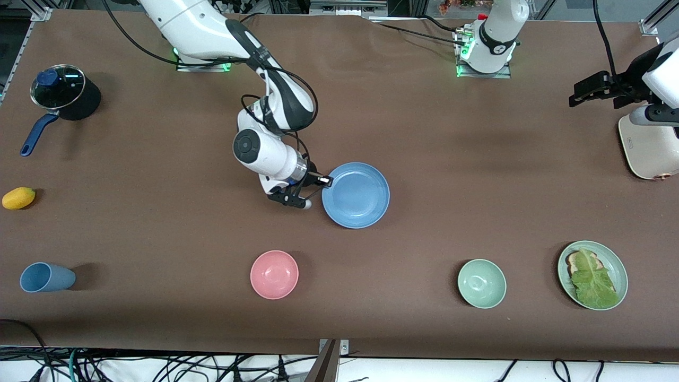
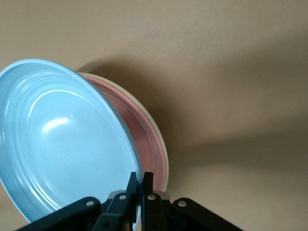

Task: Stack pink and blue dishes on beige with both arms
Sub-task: 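Carry the blue plate with the right gripper onto the pink plate, then open the right gripper and pull it back from the blue plate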

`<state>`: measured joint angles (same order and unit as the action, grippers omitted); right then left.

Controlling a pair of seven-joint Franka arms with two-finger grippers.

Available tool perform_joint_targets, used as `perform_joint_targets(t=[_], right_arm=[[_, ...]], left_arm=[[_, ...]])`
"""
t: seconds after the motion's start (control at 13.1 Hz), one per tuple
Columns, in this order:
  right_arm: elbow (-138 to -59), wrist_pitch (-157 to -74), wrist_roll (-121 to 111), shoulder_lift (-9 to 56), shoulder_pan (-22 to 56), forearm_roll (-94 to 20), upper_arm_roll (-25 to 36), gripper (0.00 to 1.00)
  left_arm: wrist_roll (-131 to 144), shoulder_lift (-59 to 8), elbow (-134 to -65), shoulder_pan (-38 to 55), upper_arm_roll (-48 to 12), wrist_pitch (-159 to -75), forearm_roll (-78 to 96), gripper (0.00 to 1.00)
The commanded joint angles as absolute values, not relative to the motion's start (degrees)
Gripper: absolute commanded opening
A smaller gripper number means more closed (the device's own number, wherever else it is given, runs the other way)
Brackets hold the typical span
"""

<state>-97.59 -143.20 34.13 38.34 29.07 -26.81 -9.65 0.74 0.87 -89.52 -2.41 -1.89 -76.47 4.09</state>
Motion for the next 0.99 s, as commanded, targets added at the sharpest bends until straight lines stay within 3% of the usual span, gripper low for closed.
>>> perform_joint_targets(t=[0.0, 0.08, 0.15, 0.23, 0.53, 0.91], right_arm=[[-97.7, -144.4, 34.9, 38.8, 30.3, -26.8, -9.0, 0.00], [-97.8, -144.3, 34.9, 38.8, 30.3, -26.8, -8.9, 0.00], [-98.1, -144.3, 34.8, 38.7, 30.3, -26.8, -8.9, 0.23], [-98.3, -144.1, 35.2, 38.7, 30.1, -26.8, -8.9, 0.99], [-98.5, -141.3, 35.0, 36.0, 30.2, -26.0, -5.4, 1.00], [-96.3, -126.8, 34.0, 28.2, 30.1, -9.4, 1.4, 1.00]], left_arm=[[0.2, 0.0, -88.6, -1.9, -2.1, -75.6, 2.6, 1.00], [0.2, -0.5, -88.5, -2.0, -2.1, -75.6, 2.5, 1.00], [0.2, -1.0, -88.4, -2.0, -2.1, -75.6, 2.3, 1.00], [0.3, -1.8, -88.1, -2.0, -2.0, -75.6, 2.2, 1.00], [0.5, -5.1, -83.2, -1.8, -2.1, -75.5, 2.1, 1.00], [0.4, -5.0, -83.2, -1.6, -2.2, -75.5, 2.1, 1.00]])
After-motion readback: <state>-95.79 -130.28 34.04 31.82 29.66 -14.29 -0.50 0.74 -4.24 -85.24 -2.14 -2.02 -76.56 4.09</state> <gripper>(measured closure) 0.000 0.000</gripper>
